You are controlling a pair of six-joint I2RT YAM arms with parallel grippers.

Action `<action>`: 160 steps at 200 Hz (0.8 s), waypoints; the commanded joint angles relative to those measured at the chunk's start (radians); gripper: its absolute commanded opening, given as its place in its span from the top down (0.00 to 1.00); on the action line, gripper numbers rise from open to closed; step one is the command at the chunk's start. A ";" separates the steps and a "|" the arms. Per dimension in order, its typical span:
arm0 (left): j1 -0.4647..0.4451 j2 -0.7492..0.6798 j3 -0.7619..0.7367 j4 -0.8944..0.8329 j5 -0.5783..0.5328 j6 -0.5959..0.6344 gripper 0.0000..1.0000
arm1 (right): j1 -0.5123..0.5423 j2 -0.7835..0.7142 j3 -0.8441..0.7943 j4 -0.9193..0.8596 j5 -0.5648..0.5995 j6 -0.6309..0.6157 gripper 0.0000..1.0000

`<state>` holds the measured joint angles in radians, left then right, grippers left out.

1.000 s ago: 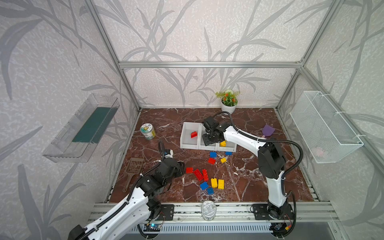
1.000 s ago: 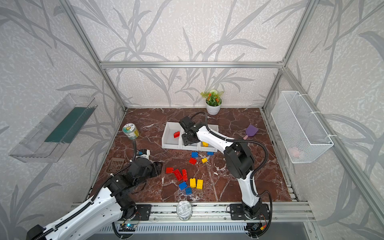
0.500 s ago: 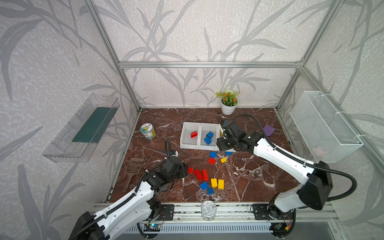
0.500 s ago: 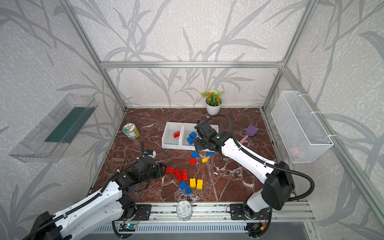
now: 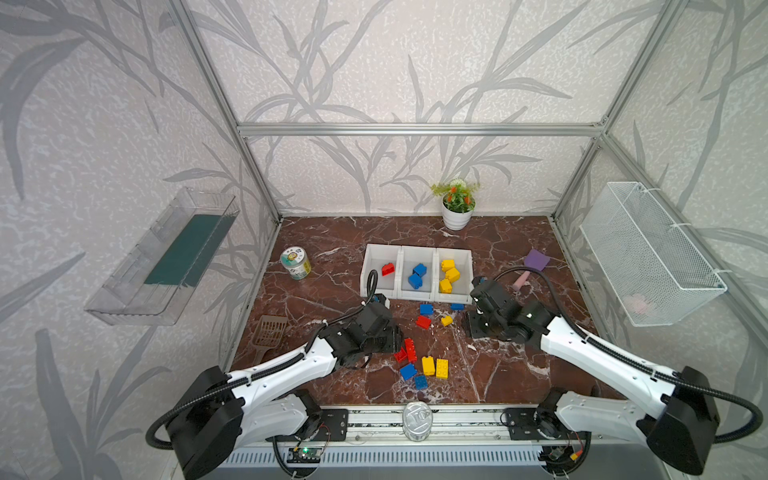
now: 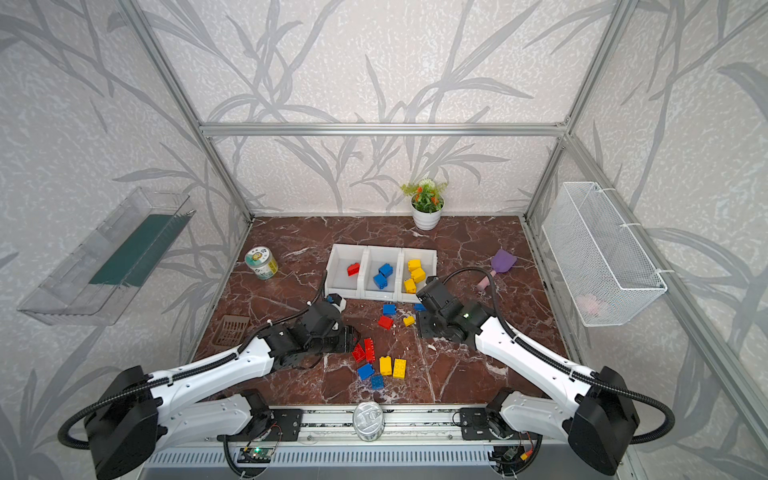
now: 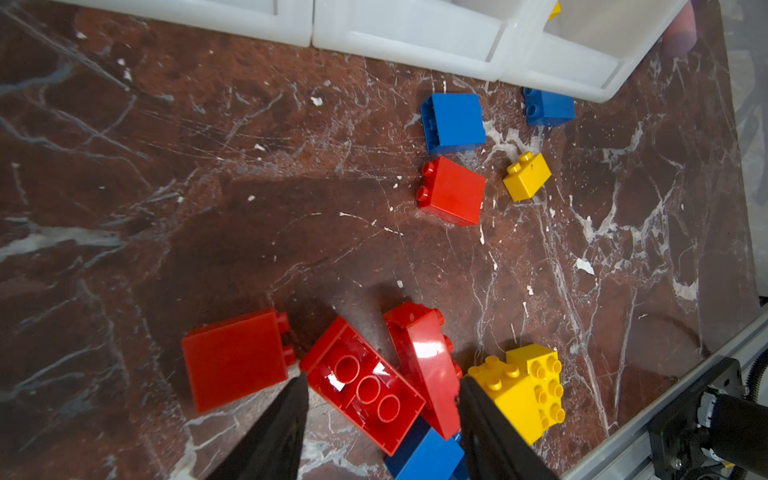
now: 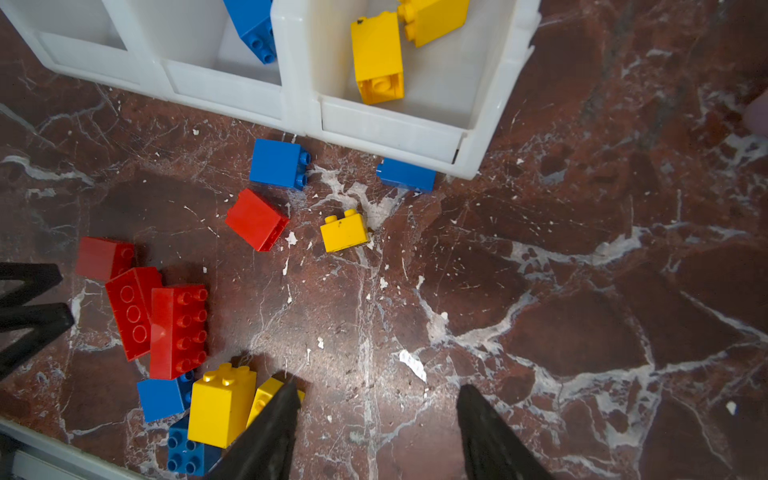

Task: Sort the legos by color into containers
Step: 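Lower the left gripper to the red bricks while the right gripper withdraws toward the pile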

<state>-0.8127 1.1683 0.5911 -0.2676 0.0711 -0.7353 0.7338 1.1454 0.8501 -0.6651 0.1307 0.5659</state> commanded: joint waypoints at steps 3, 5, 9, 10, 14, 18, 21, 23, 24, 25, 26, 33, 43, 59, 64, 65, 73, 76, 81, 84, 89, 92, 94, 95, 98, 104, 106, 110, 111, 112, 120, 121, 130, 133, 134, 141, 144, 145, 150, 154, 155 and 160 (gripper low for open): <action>-0.037 0.060 0.057 0.005 0.033 0.004 0.40 | 0.005 -0.041 -0.025 -0.020 0.032 0.035 0.38; -0.039 0.065 0.062 0.004 0.033 0.004 0.40 | 0.004 -0.042 -0.027 -0.022 0.033 0.035 0.38; -0.045 0.076 0.068 0.002 0.033 0.002 0.40 | 0.004 -0.046 -0.029 -0.024 0.033 0.034 0.38; -0.045 0.079 0.069 0.001 0.032 0.001 0.40 | 0.004 -0.046 -0.029 -0.025 0.034 0.034 0.38; -0.050 0.089 0.077 0.001 0.031 0.001 0.40 | 0.004 -0.050 -0.032 -0.027 0.035 0.032 0.38; -0.053 0.098 0.084 -0.001 0.032 -0.001 0.40 | 0.004 -0.052 -0.035 -0.027 0.035 0.032 0.38; -0.056 0.105 0.088 -0.004 0.032 -0.003 0.40 | 0.004 -0.056 -0.038 -0.028 0.035 0.032 0.38; -0.058 0.110 0.092 -0.005 0.030 -0.004 0.40 | 0.004 -0.057 -0.039 -0.028 0.035 0.032 0.38; -0.059 0.112 0.093 -0.005 0.029 -0.005 0.40 | 0.004 -0.058 -0.040 -0.028 0.035 0.032 0.38; -0.060 0.115 0.095 -0.005 0.030 -0.006 0.40 | 0.004 -0.060 -0.041 -0.028 0.034 0.032 0.38; -0.061 0.117 0.096 -0.004 0.030 -0.007 0.40 | 0.004 -0.060 -0.041 -0.027 0.035 0.032 0.38; -0.065 0.130 0.105 -0.005 0.030 -0.008 0.40 | 0.004 -0.068 -0.049 -0.023 0.034 0.034 0.38; -0.073 0.151 0.121 -0.005 0.033 -0.009 0.40 | 0.004 -0.080 -0.063 -0.012 0.035 0.032 0.38; -0.080 0.180 0.140 -0.017 0.040 -0.006 0.39 | 0.004 -0.095 -0.084 -0.001 0.051 0.030 0.37; -0.081 0.188 0.146 -0.021 0.041 -0.006 0.39 | 0.004 -0.099 -0.089 0.001 0.055 0.029 0.37; -0.081 0.189 0.146 -0.022 0.043 -0.006 0.39 | 0.004 -0.100 -0.090 0.002 0.056 0.029 0.37; -0.083 0.202 0.156 -0.028 0.047 -0.006 0.40 | 0.004 -0.108 -0.097 0.005 0.060 0.028 0.37; -0.084 0.206 0.159 -0.030 0.047 -0.006 0.39 | 0.004 -0.112 -0.100 0.006 0.061 0.028 0.37; -0.087 0.212 0.163 -0.034 0.048 -0.006 0.40 | 0.004 -0.117 -0.105 0.008 0.063 0.026 0.37; -0.086 0.216 0.166 -0.037 0.049 -0.006 0.39 | 0.004 -0.121 -0.108 0.009 0.064 0.026 0.37; -0.088 0.222 0.169 -0.040 0.049 -0.007 0.40 | 0.004 -0.127 -0.113 0.011 0.066 0.026 0.37; -0.088 0.225 0.172 -0.043 0.049 -0.007 0.40 | 0.004 -0.130 -0.115 0.012 0.068 0.026 0.37; -0.088 0.227 0.173 -0.044 0.049 -0.009 0.40 | 0.005 -0.132 -0.116 0.012 0.069 0.027 0.37; -0.088 0.228 0.174 -0.045 0.048 -0.009 0.40 | 0.004 -0.134 -0.117 0.012 0.069 0.027 0.37; -0.089 0.232 0.177 -0.048 0.048 -0.010 0.39 | 0.004 -0.138 -0.120 0.012 0.071 0.026 0.37; -0.091 0.237 0.182 -0.055 0.044 -0.013 0.40 | 0.003 -0.145 -0.125 0.012 0.075 0.028 0.37; -0.092 0.239 0.184 -0.057 0.044 -0.013 0.40 | 0.003 -0.148 -0.127 0.012 0.077 0.028 0.37; -0.093 0.243 0.187 -0.058 0.043 -0.013 0.40 | 0.003 -0.153 -0.130 0.012 0.080 0.029 0.37; -0.094 0.244 0.189 -0.059 0.044 -0.012 0.40 | 0.003 -0.155 -0.131 0.013 0.080 0.029 0.37; -0.095 0.244 0.189 -0.060 0.044 -0.012 0.40 | 0.003 -0.156 -0.132 0.012 0.081 0.029 0.37; -0.097 0.251 0.196 -0.065 0.045 -0.011 0.40 | 0.003 -0.165 -0.140 0.013 0.086 0.032 0.37; -0.097 0.253 0.196 -0.066 0.044 -0.011 0.39 | 0.003 -0.167 -0.141 0.013 0.087 0.033 0.37; -0.100 0.261 0.205 -0.071 0.043 -0.008 0.40 | 0.001 -0.177 -0.150 0.013 0.089 0.037 0.36; -0.100 0.263 0.207 -0.072 0.044 -0.007 0.39 | 0.001 -0.181 -0.150 0.012 0.090 0.037 0.36; -0.101 0.265 0.208 -0.073 0.043 -0.007 0.39 | 0.000 -0.181 -0.151 0.013 0.090 0.038 0.36; -0.103 0.271 0.212 -0.074 0.044 -0.005 0.39 | -0.001 -0.188 -0.158 0.013 0.090 0.039 0.36; -0.103 0.274 0.215 -0.075 0.044 -0.004 0.40 | -0.001 -0.190 -0.159 0.011 0.090 0.041 0.37; -0.103 0.274 0.215 -0.075 0.045 -0.004 0.40 | -0.001 -0.191 -0.160 0.011 0.090 0.041 0.37; -0.105 0.281 0.219 -0.075 0.046 -0.003 0.40 | -0.001 -0.195 -0.163 0.012 0.091 0.042 0.36; -0.105 0.285 0.222 -0.076 0.048 0.000 0.40 | -0.002 -0.198 -0.165 0.012 0.092 0.043 0.37; -0.105 0.287 0.223 -0.075 0.048 0.000 0.40 | -0.002 -0.198 -0.166 0.011 0.092 0.043 0.37; -0.106 0.294 0.228 -0.076 0.051 0.002 0.40 | -0.002 -0.201 -0.168 0.010 0.092 0.044 0.37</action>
<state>-0.9108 1.4368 0.7815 -0.3122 0.1162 -0.7361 0.7338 0.9703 0.7017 -0.6548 0.1989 0.5957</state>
